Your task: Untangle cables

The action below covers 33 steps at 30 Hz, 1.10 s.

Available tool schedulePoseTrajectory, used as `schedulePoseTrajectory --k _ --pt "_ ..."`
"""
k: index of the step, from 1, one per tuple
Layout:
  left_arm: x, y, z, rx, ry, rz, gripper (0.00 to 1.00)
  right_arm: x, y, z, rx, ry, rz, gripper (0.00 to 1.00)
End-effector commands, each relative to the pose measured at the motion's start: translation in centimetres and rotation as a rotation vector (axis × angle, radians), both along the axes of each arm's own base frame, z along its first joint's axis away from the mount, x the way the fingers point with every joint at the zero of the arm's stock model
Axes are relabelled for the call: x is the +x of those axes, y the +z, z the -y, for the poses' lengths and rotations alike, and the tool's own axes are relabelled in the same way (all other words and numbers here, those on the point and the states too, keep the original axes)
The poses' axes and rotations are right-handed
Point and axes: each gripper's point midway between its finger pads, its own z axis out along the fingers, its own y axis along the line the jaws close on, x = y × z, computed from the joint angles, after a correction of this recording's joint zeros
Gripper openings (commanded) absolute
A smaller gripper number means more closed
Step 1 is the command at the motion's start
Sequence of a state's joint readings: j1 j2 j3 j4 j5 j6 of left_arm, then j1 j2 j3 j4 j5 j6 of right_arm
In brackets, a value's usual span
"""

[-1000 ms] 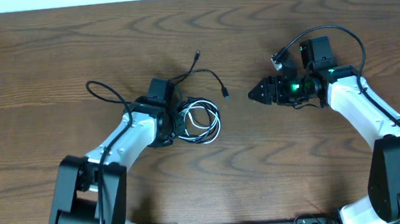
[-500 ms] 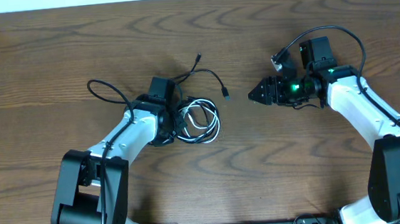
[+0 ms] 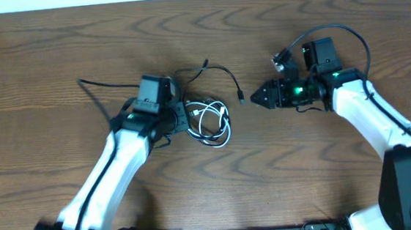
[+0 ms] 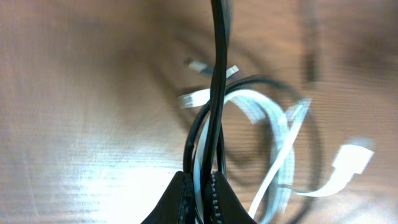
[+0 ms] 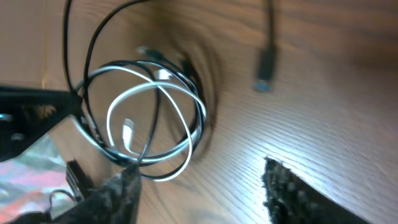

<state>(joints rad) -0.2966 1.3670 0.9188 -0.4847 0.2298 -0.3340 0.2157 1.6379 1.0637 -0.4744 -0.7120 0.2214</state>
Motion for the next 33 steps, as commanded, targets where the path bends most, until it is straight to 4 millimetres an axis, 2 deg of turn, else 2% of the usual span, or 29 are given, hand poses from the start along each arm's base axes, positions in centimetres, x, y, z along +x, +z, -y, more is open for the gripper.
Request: schedulePoseTrajectory --k 1,5,7,11,18,27,33 --pt "0.4 3.9 0.7 0.003 -0.117 0.15 0.07 -0.8 5.3 -2.3 0.051 0.099 0.197 0.7" --pt "0.6 5.8 0.7 -0.018 -0.109 0.216 0.08 -1.6 9.2 -4.6 0.102 0.142 0.329 0.76" --pt "0.9 6.1 0.8 -0.045 -0.076 0.218 0.07 -1.9 9.9 -5.2 0.119 0.131 0.326 0.76" --pt "1.8 7.2 1.4 -0.135 0.005 0.231 0.07 -2.4 9.4 -6.1 0.127 0.107 0.259 0.75" --pt "2.4 10.3 4.3 -0.29 -0.111 0.326 0.07 -3.0 8.7 -7.3 0.131 0.118 0.217 0.74" --pt "2.0 11.1 5.4 -0.368 -0.132 0.312 0.07 -1.2 8.2 -6.6 0.094 -0.061 0.165 0.72" --pt "2.5 13.5 6.4 -0.454 -0.163 0.378 0.07 -0.9 8.0 -6.4 0.092 -0.112 0.132 0.71"
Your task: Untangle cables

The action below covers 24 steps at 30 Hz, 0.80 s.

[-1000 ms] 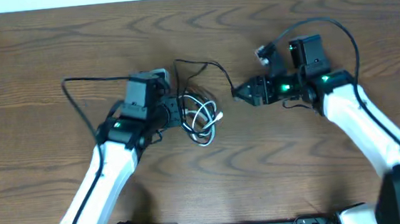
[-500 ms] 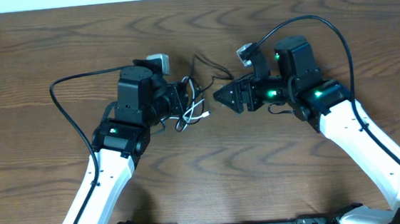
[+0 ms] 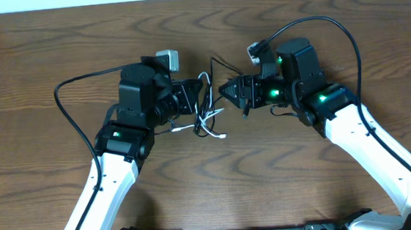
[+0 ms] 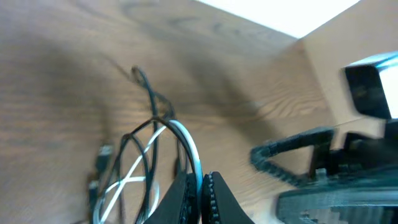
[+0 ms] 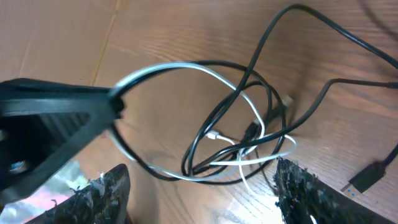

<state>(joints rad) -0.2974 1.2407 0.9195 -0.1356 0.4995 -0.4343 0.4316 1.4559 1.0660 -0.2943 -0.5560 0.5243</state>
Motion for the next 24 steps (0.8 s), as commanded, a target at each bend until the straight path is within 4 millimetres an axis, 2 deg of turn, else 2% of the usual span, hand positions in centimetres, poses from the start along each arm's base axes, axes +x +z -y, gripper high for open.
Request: schedulePoseTrajectory --k 1,6,9,17,24 --pt "0.0 2.9 1.3 -0.092 -0.051 0.052 0.08 0.1 -0.3 0.0 -0.003 -0.04 -0.035 0.71" --pt "0.5 6.5 2.3 -0.216 -0.079 0.136 0.07 -0.3 -1.4 0.6 -0.042 -0.062 -0.073 0.72" --pt "0.6 7.8 2.6 -0.271 -0.079 0.154 0.07 -0.3 -1.4 0.7 -0.044 -0.063 -0.074 0.72" --pt "0.4 8.1 2.8 -0.307 -0.083 0.126 0.07 1.4 -1.9 1.0 -0.027 -0.168 -0.103 0.6" --pt "0.3 7.4 2.7 -0.298 -0.078 0.095 0.07 2.7 -3.1 -1.7 0.085 -0.106 -0.147 0.56"
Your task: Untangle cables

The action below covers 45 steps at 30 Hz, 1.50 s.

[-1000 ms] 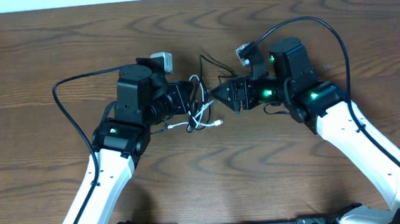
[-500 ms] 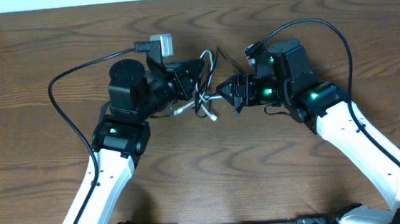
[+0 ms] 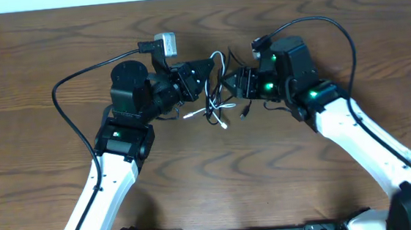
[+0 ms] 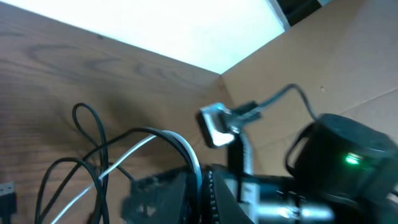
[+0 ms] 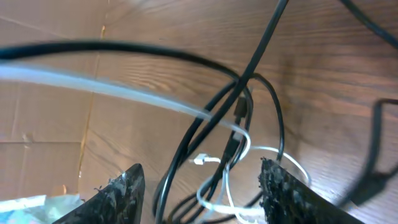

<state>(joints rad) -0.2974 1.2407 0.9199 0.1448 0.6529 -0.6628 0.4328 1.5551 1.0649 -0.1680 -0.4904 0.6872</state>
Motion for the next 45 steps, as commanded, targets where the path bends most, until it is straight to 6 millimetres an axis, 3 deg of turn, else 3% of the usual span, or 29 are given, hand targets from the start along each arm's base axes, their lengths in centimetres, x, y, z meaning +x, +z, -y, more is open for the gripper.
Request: schedulePoseTrajectory --k 1,7,11,14,17,22,27,30,34,38,42,45 --pt "-0.3 0.9 0.2 -0.015 -0.014 0.0 0.08 -0.2 -1.1 -1.6 0.067 0.034 -0.07 0.56" --pt "-0.3 0.6 0.1 -0.009 -0.009 -0.013 0.07 -0.1 -2.9 -3.3 0.084 0.052 -0.11 0.53" --pt "-0.2 0.6 0.1 -0.009 -0.006 -0.011 0.08 -0.1 -4.4 -3.8 0.066 0.057 -0.126 0.29" --pt "0.1 0.7 -0.2 -0.007 0.013 -0.003 0.08 0.1 -6.0 -2.8 0.005 0.009 -0.157 0.14" --pt "0.9 1.4 -1.4 -0.016 0.048 0.027 0.08 0.1 -8.2 0.0 -0.109 -0.053 -0.201 0.01" --pt "3.2 1.9 -6.1 -0.013 0.174 0.054 0.07 -1.3 -12.5 8.0 -0.362 -0.185 -0.358 0.01" --pt "4.7 0.9 -11.7 0.033 0.307 0.043 0.07 -2.6 -13.8 14.0 -0.486 -0.242 -0.455 0.01" --pt "4.8 -0.5 -14.3 0.048 0.371 -0.017 0.07 -2.2 -13.0 15.1 -0.459 -0.213 -0.424 0.01" --pt "4.0 -2.9 -15.2 0.103 0.375 -0.101 0.07 -1.5 -9.9 12.5 -0.32 -0.018 -0.264 0.01" --pt "2.7 -4.8 -13.6 0.16 0.307 -0.154 0.07 -2.0 -6.1 10.6 -0.231 0.049 -0.203 0.01" --pt "1.5 -5.6 -10.7 0.207 0.198 -0.148 0.08 -3.5 -3.8 11.6 -0.271 -0.002 -0.283 0.01" --pt "0.6 -5.5 -8.1 0.221 0.111 -0.125 0.24 -4.4 -2.0 12.7 -0.334 -0.024 -0.327 0.01"
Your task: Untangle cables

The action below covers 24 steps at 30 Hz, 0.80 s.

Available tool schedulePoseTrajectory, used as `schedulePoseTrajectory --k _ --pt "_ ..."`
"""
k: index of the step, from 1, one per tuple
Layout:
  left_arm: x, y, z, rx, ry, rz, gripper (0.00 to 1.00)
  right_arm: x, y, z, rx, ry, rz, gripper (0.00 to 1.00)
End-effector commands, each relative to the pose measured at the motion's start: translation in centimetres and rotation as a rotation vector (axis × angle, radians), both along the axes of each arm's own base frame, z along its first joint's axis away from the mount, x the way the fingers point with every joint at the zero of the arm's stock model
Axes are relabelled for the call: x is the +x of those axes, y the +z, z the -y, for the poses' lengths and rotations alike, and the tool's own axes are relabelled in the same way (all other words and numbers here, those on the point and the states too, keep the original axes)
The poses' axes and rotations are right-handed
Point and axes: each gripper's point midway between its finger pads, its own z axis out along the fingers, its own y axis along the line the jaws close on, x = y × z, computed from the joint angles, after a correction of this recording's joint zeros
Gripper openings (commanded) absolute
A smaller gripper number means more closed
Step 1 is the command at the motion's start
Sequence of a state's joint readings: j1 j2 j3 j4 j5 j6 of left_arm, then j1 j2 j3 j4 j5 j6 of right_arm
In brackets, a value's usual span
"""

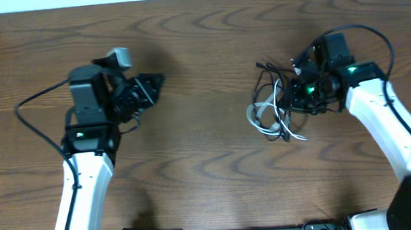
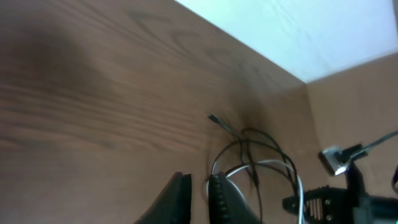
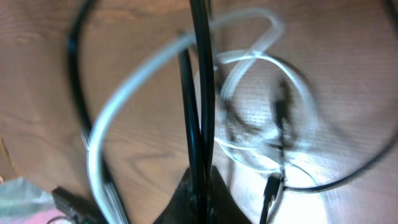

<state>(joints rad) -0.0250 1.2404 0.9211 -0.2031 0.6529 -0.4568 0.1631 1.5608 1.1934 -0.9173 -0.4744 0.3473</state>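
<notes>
A tangle of black and white cables (image 1: 273,115) hangs at the right of the table, half lifted off the wood. My right gripper (image 1: 291,99) is shut on a black cable (image 3: 200,93) that runs straight up from its jaws (image 3: 200,183). Around it curls the white cable (image 3: 143,65), blurred. My left gripper (image 1: 156,81) is far to the left, raised, and holds nothing. In the left wrist view its fingers (image 2: 199,182) stand slightly apart with only wood between them, and the tangle (image 2: 261,155) shows in the distance.
The brown wooden table (image 1: 210,173) fills the view. A cardboard wall stands at its left edge and a white strip runs along the back. Each arm trails its own black lead, the left lead (image 1: 32,103) and the right lead (image 1: 367,35).
The left gripper has let go of the tangle and is now far to the left. The right gripper, then open beside the loops, is shut on a black cable, with the tangle at the right.
First the left gripper was shut on the tangle on the table, the right gripper open to its right. Then the left held the tangle raised, the right close by, open. Later both met mid-table around it. Now the right alone holds it.
</notes>
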Motion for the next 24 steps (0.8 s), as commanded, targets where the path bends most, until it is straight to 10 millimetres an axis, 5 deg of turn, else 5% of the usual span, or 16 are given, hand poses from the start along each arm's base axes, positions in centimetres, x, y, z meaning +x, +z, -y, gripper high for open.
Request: schedulePoseTrajectory --k 1,7,12,20,24 --pt "-0.8 1.2 2.7 0.028 -0.115 0.066 0.31 0.4 3.4 0.3 -0.041 0.013 0.055 0.01" --pt "-3.1 1.2 7.7 0.023 -0.26 0.068 0.6 0.7 8.8 -2.0 0.076 0.201 0.195 0.01" --pt "-5.2 1.3 11.2 0.021 -0.367 0.078 0.8 1.9 9.2 -2.2 0.088 0.161 0.218 0.01" --pt "-4.6 2.4 14.5 -0.034 -0.411 0.147 0.84 1.4 8.8 -3.4 0.063 0.199 0.218 0.01" --pt "-3.3 1.2 16.7 -0.056 -0.43 0.161 0.84 1.2 8.6 -3.8 0.048 0.213 0.219 0.01"
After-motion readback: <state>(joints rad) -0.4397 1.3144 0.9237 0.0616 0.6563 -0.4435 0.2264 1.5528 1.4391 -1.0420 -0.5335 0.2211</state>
